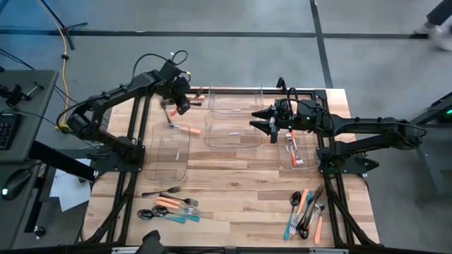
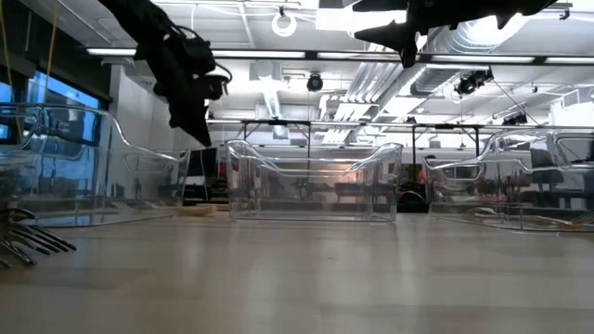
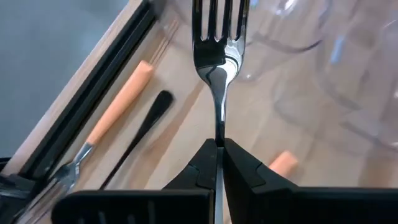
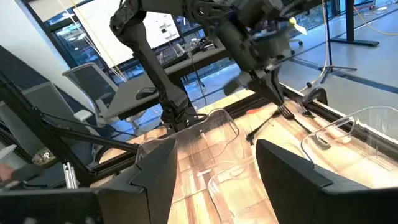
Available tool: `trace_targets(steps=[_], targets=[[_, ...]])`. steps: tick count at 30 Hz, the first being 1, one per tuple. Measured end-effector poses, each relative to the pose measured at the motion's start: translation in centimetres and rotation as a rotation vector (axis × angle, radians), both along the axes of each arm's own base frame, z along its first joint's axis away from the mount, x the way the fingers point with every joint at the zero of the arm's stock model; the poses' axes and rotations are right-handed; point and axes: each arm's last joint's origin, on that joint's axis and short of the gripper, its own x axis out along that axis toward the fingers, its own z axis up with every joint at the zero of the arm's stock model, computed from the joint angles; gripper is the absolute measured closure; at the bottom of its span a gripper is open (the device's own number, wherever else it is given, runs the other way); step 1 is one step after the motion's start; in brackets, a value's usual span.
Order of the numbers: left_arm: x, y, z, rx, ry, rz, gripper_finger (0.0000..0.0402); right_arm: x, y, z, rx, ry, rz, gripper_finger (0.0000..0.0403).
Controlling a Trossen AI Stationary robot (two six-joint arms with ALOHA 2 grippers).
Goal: Sort silverware by color (type)
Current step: Put the orange fork into the bottom right transparent bin
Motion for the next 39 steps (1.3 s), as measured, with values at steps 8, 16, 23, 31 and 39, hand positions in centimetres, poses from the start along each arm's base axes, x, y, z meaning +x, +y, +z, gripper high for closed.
trace_targets(steps=[8,16,23,31,39], targets=[[-1.2,-4.0,5.2,0.036,-0.229,-0.026,0.0401,0.0,0.0,-0.1,0.002,0.005,0.008,0.0199],[-3.2,-10.2,11.7,0.118,-0.607,-0.110,0.0401,0.0,0.0,0.0,0.001,0.005,0.008,0.0199],[-3.2,-13.9,14.1,0.187,-0.807,-0.162,0.0401,0.0,0.0,0.0,-0.002,0.005,0.014,0.0199],[-0.1,-15.9,8.6,0.131,-1.053,-0.178,0.0401,0.0,0.1,0.0,-0.066,0.012,0.047,0.0199],[-0.2,-16.9,4.2,0.087,-1.226,-0.113,0.0401,0.0,0.2,0.0,-0.063,0.009,0.083,0.0199]])
